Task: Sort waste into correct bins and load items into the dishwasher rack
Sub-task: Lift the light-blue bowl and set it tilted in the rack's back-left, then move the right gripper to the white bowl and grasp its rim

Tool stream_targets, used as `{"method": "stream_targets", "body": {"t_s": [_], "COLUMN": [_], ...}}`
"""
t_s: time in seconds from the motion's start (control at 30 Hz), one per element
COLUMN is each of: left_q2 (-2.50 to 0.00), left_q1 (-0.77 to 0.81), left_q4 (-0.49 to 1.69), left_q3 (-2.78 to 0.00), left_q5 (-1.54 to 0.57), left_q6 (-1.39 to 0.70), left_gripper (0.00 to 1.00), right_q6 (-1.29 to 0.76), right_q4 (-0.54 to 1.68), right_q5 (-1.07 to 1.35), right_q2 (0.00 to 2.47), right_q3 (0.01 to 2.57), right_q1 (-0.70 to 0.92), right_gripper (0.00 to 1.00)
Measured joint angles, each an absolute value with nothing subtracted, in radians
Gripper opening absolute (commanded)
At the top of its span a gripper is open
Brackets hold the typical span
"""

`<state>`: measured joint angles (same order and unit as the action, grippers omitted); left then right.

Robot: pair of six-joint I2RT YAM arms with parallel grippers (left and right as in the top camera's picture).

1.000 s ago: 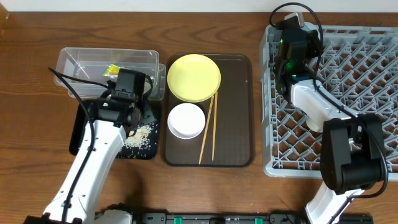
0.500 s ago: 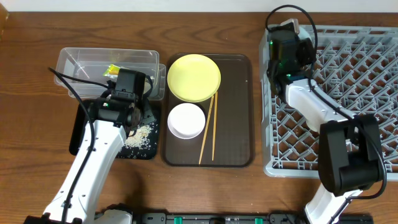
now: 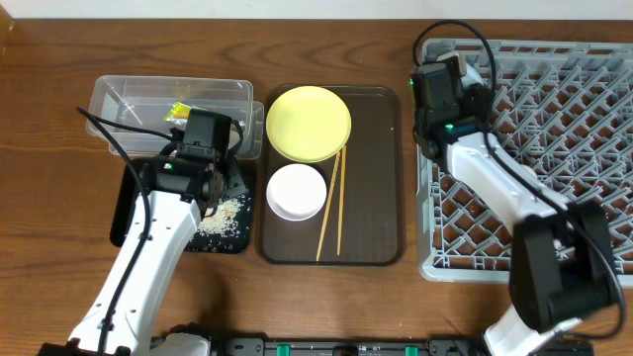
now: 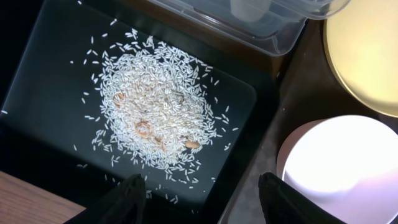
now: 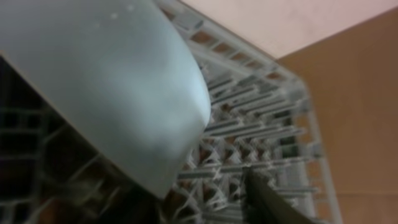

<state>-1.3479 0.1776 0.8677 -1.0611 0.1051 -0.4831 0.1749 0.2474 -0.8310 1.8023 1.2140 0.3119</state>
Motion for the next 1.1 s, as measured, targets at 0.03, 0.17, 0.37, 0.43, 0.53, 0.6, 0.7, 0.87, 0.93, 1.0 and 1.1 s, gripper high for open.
{"method": "stream_targets", "body": {"t_s": [0.03,0.17,0.37,0.43,0.53,0.6,0.7,0.87,0.93,1.0,1.1], "left_q2": [-1.348,-1.348,-1.348,-1.347,-1.332,-1.304,-1.248,-1.208,-1.209,-1.209,-1.21], "left_q1": [0.178,0.178,0.178,0.173,0.143,0.104,0.033,-0.051,-0.062,-0.065,-0.065], "left_q4": [0.867,0.868,0.899,0.921,0.945,0.949,0.955,0.964,0.971,0.973,0.973], "left_q3": [-1.061,-1.061,-1.061,-1.061,-1.061,-1.061,-1.061,-1.061,-1.061,-1.061,-1.061], "left_q5": [0.105,0.105,0.11,0.119,0.134,0.141,0.146,0.158,0.157,0.157,0.157], "left_q6": [-0.483,-0.484,-0.483,-0.483,-0.487,-0.492,-0.498,-0.498,-0.498,-0.498,-0.498], "left_gripper": [0.62,0.62,0.61,0.61,0.61,0.64,0.72,0.74,0.74,0.75,0.75], "right_q6": [0.156,0.117,0.084,0.057,0.012,-0.01,-0.03,-0.067,-0.092,-0.12,-0.144], "right_q4": [0.285,0.389,0.43,0.43,0.436,0.45,0.458,0.46,0.46,0.46,0.459], "right_q5": [-0.793,-0.643,-0.319,-0.183,-0.005,0.064,0.123,0.165,0.172,0.179,0.184], "right_q2": [1.777,1.669,1.539,1.523,1.525,1.536,1.565,1.653,1.7,1.751,1.815], "right_q3": [1.214,1.214,1.214,1.214,1.214,1.214,1.214,1.214,1.214,1.214,1.214], "right_q1": [0.312,0.313,0.341,0.358,0.402,0.436,0.487,0.568,0.594,0.614,0.635], "right_gripper": [0.59,0.64,0.59,0.59,0.6,0.61,0.59,0.55,0.54,0.53,0.47]}}
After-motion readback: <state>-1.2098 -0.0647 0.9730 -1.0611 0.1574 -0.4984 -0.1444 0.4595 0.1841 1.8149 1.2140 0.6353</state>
